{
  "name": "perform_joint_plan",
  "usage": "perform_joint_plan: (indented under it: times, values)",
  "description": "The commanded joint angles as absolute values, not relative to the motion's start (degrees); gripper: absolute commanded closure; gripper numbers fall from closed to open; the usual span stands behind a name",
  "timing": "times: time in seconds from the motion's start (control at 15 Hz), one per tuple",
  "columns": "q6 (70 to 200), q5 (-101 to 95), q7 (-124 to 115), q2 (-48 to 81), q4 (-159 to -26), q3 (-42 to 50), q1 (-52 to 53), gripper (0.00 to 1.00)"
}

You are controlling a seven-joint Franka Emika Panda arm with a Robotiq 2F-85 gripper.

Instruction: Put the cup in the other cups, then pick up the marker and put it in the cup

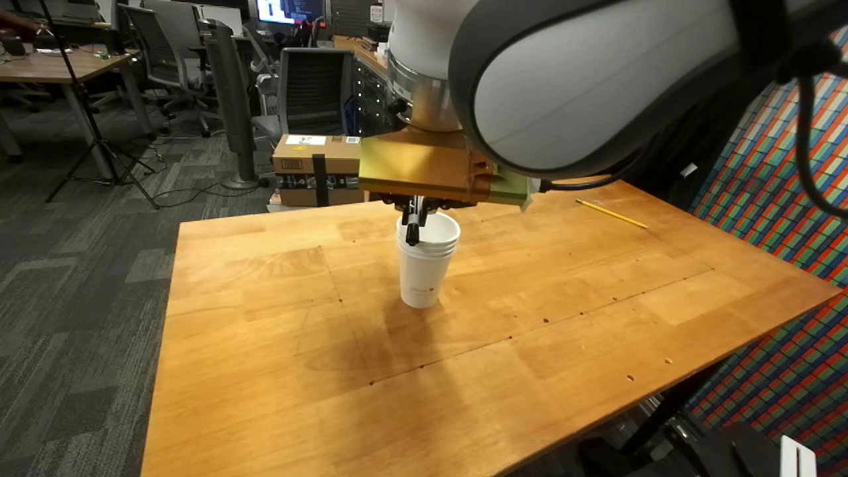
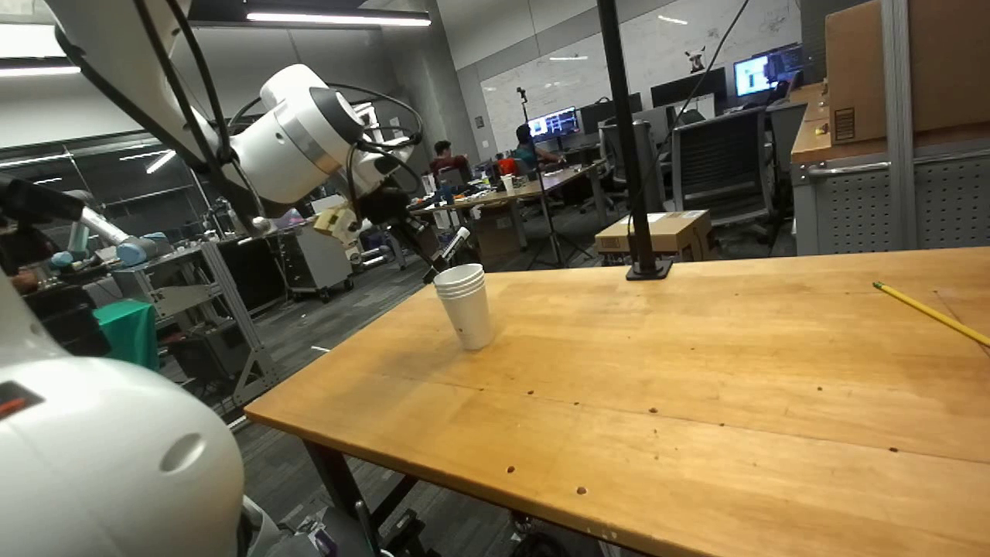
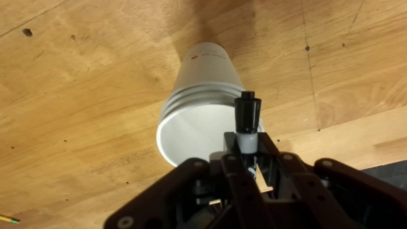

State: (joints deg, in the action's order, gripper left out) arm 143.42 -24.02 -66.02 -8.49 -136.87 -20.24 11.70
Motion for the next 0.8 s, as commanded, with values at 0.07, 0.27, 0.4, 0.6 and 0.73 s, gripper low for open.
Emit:
perform_joint_plan:
  times: [0.07, 0.27, 0.4, 0.6, 0.73]
  values:
    - [144.07, -26.21, -67.0, -8.93, -135.17, -19.88, 10.61, 0.9]
    - [144.31, -27.16, -66.89, -8.67, -134.24, -19.58, 9.99, 0.9]
    - [144.87, -27.95, -66.46, -8.65, -134.42, -19.28, 9.71, 0.9]
    - [146.14, -28.88, -66.62, -8.77, -135.28, -18.81, 9.31, 0.9]
    - [147.88, -29.77, -66.92, -8.85, -136.03, -18.61, 8.98, 0.9]
